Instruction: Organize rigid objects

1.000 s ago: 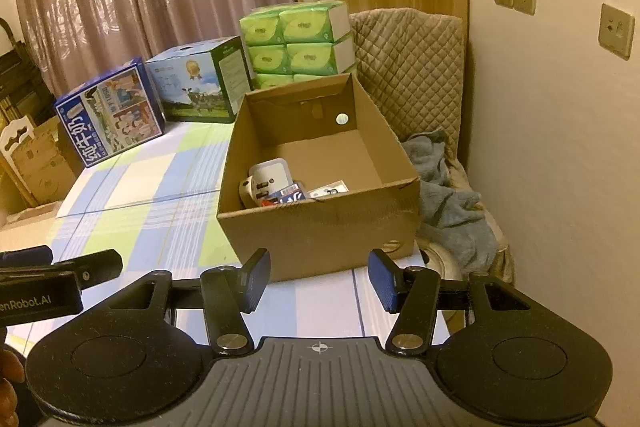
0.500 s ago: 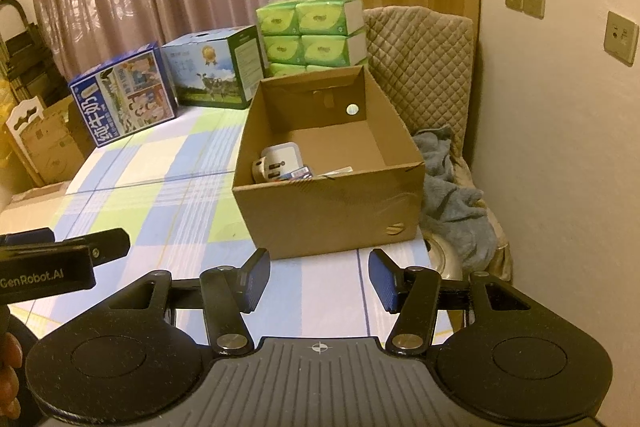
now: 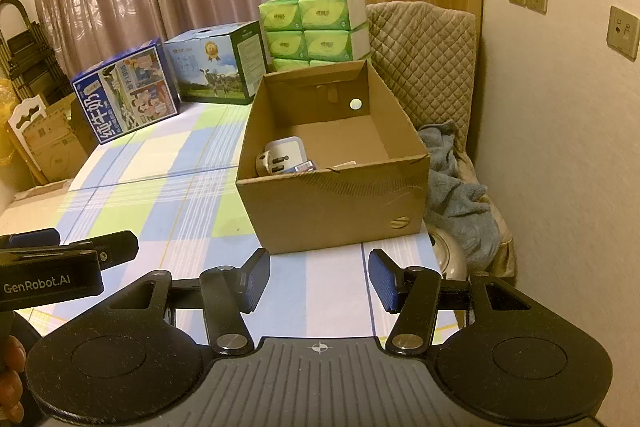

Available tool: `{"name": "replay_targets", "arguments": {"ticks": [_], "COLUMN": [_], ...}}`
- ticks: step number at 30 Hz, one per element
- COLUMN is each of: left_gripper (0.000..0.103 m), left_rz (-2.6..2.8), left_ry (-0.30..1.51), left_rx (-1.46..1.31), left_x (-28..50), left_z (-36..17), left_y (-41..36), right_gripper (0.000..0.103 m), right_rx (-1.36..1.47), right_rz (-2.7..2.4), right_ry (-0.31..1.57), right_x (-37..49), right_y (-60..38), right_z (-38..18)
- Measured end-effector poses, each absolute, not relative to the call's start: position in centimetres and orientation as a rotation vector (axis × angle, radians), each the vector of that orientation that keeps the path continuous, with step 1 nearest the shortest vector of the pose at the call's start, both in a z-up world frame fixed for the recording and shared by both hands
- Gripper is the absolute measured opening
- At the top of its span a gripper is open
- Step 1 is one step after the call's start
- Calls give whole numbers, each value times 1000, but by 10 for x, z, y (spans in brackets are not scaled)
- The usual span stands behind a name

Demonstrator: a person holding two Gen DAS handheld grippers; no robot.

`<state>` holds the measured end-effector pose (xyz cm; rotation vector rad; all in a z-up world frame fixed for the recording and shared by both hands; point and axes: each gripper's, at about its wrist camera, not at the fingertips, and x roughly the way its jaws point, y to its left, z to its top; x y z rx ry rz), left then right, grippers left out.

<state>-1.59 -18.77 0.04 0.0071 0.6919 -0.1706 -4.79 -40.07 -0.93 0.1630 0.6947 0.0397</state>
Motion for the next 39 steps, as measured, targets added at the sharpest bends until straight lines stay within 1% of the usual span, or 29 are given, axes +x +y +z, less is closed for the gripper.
{"name": "replay_targets", "arguments": {"ticks": [39], "left_gripper": [102], "left_rz": [-197], "left_ry": [703], "left_rx": [8], "left_x": [-13], "left_z": [-3], "left_y": [-190], "right_gripper": [52], "right_rx": [158], "right_rz": [44], "right_ry": [692], "right_x": [-49], "right_y": [-398], "right_z": [-6]}}
